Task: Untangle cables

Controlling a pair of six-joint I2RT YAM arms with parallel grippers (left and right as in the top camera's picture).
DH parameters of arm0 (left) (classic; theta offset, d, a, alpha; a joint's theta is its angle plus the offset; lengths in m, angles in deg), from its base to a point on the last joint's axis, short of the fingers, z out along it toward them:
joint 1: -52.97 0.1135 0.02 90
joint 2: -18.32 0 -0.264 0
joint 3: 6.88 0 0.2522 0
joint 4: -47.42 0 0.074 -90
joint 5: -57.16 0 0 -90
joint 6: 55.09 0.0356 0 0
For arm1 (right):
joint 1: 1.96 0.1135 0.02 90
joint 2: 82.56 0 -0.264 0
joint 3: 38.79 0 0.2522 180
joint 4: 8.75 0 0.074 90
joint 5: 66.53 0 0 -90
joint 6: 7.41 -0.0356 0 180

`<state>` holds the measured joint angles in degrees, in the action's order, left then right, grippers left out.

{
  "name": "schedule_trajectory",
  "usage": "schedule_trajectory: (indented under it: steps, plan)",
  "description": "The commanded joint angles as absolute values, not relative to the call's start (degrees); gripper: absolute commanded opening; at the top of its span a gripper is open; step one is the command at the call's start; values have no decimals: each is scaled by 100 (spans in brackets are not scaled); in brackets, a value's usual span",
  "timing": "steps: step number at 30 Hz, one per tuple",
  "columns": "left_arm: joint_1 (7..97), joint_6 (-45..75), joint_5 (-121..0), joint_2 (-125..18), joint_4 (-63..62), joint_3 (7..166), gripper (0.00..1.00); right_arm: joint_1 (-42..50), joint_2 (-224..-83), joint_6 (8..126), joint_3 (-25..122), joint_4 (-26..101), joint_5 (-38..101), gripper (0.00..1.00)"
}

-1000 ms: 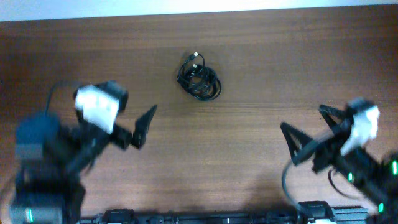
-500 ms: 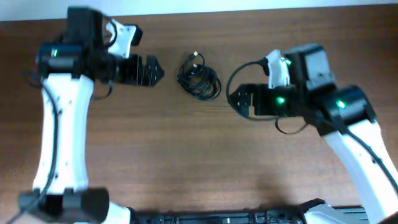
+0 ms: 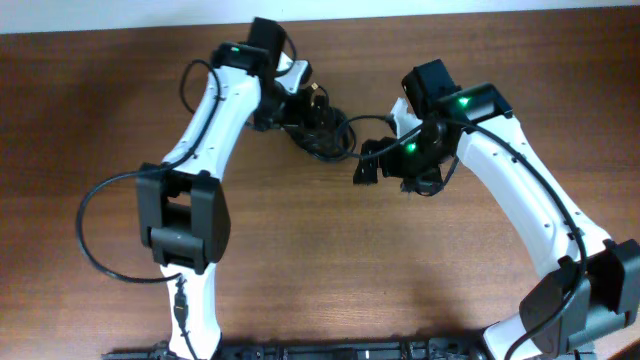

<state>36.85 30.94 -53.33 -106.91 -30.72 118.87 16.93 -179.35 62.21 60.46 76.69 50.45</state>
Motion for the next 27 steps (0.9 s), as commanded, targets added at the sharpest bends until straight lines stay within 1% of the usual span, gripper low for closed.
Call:
schedule_trajectory:
  steps: [1, 2, 4, 7, 8, 11, 12, 14, 16, 17, 18, 19, 20, 21, 22, 23, 24, 26, 27]
  plan:
    - [3440, 3171, -4955, -10849, -2856, 11976, 99, 1715, -17422, 6739, 6116, 7870, 5756, 95]
    - [3349, 3173, -4953, -10849, -2757, 11976, 100, 1715, -17229, 6739, 6116, 7859, 5754, 95]
    - [3196, 3171, -4953, -10849, -2674, 11972, 94, 1715, -16790, 6737, 6116, 7857, 5754, 95]
    - [2962, 3168, -4702, -10932, -2381, 11946, 96, 1715, -15953, 6732, 6118, 7816, 5754, 95]
    - [2905, 3166, -4610, -11004, -2294, 11946, 88, 1715, -15483, 6737, 6118, 7730, 5725, 96]
    - [2872, 3120, -4608, -11229, -2176, 11946, 75, 1715, -14724, 6726, 6118, 7654, 5430, 96]
    - [2872, 3120, -4608, -11312, -2152, 11943, 70, 1715, -14582, 6713, 6118, 7637, 5430, 96]
    - [2872, 3101, -4610, -11395, -2134, 11943, 49, 1715, -14322, 6713, 6118, 7615, 5428, 96]
    - [2872, 3103, -4610, -11395, -2080, 11943, 44, 1715, -14292, 6710, 6118, 7615, 5432, 96]
    - [2872, 3103, -4608, -11395, -2084, 11943, 29, 1715, -14335, 6638, 6112, 7617, 5432, 96]
    - [2872, 3103, -4610, -11393, -2089, 11946, 25, 1715, -14383, 6560, 6112, 7619, 5432, 96]
    - [2872, 3103, -4608, -11388, -2086, 11954, 27, 1715, -14477, 6557, 6112, 7619, 5434, 96]
    - [2874, 3103, -4610, -11388, -2097, 11968, 25, 1715, -14567, 6560, 6112, 7634, 5454, 96]
    - [2874, 3103, -4610, -11375, -2154, 11987, 21, 1717, -14663, 6557, 6112, 7663, 5478, 96]
    - [2874, 3103, -4612, -11343, -2255, 12027, 13, 1717, -14788, 6557, 6112, 7733, 5478, 96]
    - [2874, 3103, -4612, -11305, -2287, 12053, 7, 1717, -14873, 6557, 6112, 7798, 5478, 96]
    - [2872, 3103, -4614, -11242, -2301, 12061, 4, 1717, -15028, 6560, 6112, 7905, 5478, 96]
    - [2872, 3103, -4614, -11078, -2331, 12061, 2, 1717, -15212, 6557, 6112, 7986, 5511, 96]
    - [2874, 3103, -4689, -10908, -2373, 12064, 0, 1717, -15330, 6560, 6112, 8028, 5620, 96]
